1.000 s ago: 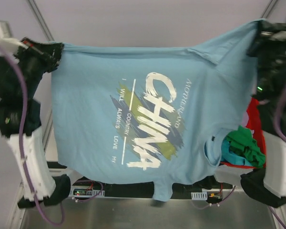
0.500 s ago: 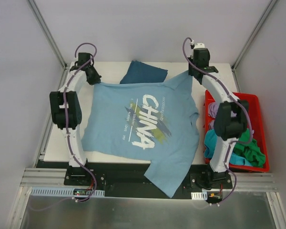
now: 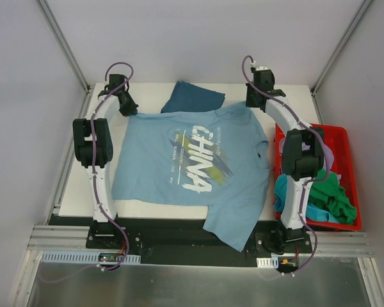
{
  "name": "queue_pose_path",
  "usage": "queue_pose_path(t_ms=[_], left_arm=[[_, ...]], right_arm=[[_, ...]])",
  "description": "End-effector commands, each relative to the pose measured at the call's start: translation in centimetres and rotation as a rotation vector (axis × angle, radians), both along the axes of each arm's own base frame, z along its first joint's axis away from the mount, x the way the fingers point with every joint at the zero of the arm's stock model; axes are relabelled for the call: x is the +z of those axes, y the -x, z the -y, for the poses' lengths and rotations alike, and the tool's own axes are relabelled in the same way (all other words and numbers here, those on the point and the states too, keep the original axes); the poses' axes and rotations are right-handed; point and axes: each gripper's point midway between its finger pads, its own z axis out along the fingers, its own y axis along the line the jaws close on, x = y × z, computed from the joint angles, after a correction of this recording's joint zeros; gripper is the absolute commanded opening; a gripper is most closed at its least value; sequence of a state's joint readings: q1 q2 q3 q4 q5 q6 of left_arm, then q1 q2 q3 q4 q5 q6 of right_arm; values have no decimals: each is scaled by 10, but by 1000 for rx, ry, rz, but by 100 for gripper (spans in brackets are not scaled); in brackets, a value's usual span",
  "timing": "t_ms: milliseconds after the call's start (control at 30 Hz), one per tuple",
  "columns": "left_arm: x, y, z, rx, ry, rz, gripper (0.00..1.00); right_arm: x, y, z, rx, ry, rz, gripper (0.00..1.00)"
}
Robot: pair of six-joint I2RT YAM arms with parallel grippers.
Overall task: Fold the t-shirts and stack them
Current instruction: Flatten out the tshirt, then fold the flattened tshirt in 1/3 of the way
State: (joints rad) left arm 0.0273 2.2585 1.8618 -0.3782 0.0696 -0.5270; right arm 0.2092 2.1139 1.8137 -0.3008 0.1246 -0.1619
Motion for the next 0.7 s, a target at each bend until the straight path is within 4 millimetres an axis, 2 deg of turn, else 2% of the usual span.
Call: queue_pose_path(t_ms=[0, 267, 467, 667], left_arm=[[47, 11, -4, -16, -22, 74, 0], [63, 45, -5, -22, -34, 71, 0], [69, 75, -5, -25, -29, 59, 0], [71, 96, -7, -23, -42, 52, 0]], right_arm=[[64, 25, 0, -15, -64, 86, 0], [77, 89, 15, -21, -56, 61, 0], [75, 131, 20, -3, -60, 20, 0], [70, 168, 29, -44, -65, -53, 0]])
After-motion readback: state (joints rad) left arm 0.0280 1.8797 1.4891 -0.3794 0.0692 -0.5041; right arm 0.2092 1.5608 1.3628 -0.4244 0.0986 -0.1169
